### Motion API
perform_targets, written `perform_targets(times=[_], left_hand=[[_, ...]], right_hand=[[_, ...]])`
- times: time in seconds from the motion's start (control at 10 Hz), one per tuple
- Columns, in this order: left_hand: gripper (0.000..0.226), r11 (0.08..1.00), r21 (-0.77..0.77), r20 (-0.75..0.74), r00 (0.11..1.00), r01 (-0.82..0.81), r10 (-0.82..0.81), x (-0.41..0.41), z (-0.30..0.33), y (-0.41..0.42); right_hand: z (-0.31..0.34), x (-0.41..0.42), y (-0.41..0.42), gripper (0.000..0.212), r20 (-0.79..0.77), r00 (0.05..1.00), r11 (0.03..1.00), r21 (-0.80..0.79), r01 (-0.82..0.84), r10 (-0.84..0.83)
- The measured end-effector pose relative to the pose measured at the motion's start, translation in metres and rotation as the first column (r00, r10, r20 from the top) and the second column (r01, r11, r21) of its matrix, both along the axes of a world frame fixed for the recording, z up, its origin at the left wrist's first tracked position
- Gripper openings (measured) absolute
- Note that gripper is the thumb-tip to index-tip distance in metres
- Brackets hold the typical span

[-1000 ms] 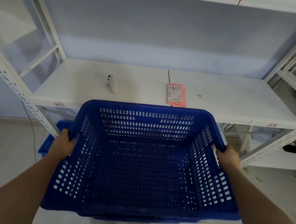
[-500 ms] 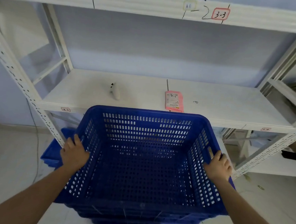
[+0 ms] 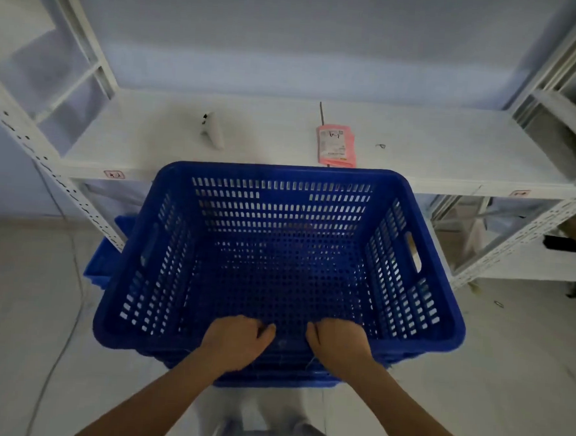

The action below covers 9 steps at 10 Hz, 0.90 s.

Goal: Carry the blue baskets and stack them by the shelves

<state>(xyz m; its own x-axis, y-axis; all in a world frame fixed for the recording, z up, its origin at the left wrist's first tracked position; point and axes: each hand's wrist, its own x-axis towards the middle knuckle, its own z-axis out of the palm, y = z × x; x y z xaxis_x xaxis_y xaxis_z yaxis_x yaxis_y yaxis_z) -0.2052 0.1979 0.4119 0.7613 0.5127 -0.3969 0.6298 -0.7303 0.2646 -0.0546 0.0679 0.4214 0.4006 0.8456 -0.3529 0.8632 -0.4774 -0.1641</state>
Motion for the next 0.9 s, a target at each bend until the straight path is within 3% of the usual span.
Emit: perform_targets(times=[0.2,0.3,0.5,0.6,0.7,0.8,0.9], left_hand=[[0.053,0.999,0.022,0.035,0.998,0.048,-0.048,0.006,-0.009,0.007],[0.05,0.993,0.11,0.13,0.991,-0.03,0.015,0.008,-0.012,0.005],[0.049,0.993,0.109,0.131,0.991,-0.054,0.039,0.008,-0.01,0.005],[0.048,0.995,-0.064,0.072,0.994,-0.082,0.086,0.006,-0.011,0.009],[0.043,0.907,-0.383,0.033,0.979,-0.174,0.202,0.011,-0.006,0.027],[0.036,0.928,-0.315,0.009,0.978,-0.196,0.21,0.014,0.007,0.055],[0.033,0.943,-0.221,0.022,0.966,-0.248,0.259,0.015,0.028,0.085]], right_hand=[[-0.006,0.008,0.026,0.052,-0.118,0.992,0.997,-0.049,-0.058,0.052],[-0.012,0.009,0.029,0.052,-0.066,0.998,1.0,0.022,-0.003,0.005],[-0.007,0.005,0.028,0.049,-0.042,0.999,0.997,0.073,0.01,-0.007],[-0.005,0.0,0.019,0.045,-0.014,1.0,0.992,0.125,0.026,-0.025],[0.0,0.0,0.016,0.041,-0.118,0.993,0.992,0.129,0.01,0.005],[0.026,-0.007,0.009,0.028,-0.188,0.982,0.978,0.209,0.014,0.026],[0.063,-0.021,-0.008,0.019,-0.394,0.919,0.856,0.475,0.206,-0.002]])
